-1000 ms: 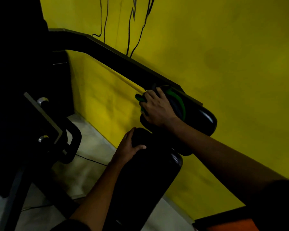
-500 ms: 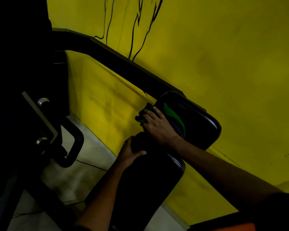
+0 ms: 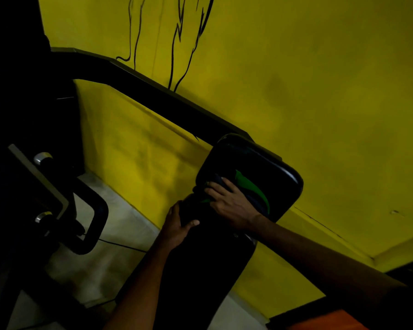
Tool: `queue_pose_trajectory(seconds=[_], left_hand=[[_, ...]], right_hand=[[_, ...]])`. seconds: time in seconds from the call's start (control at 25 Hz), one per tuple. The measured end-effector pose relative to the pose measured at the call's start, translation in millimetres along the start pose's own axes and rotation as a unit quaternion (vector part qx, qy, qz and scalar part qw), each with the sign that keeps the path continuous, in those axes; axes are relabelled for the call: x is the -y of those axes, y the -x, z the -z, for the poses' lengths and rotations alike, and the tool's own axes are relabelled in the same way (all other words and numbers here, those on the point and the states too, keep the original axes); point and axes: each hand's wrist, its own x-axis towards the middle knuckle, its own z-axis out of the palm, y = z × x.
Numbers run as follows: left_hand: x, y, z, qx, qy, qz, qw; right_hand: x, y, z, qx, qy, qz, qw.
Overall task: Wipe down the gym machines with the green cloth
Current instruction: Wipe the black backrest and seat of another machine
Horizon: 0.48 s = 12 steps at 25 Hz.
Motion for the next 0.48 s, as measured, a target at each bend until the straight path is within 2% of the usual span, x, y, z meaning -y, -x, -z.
queue_pose_trajectory(seconds=[0.16, 0.48], left_hand=[[0.4, -2.8, -2.9, 0.001, -0.012, 0.004, 1.0], [-8.7, -2.4, 5.9, 0.03, -0.039, 0.016, 0.999]], right_hand=[[6.1, -21.7, -3.8, 0.02, -0.005, -0.03, 0.999], [2.3, 55.1, -12.2, -0.018, -0.063, -0.047, 0.997]])
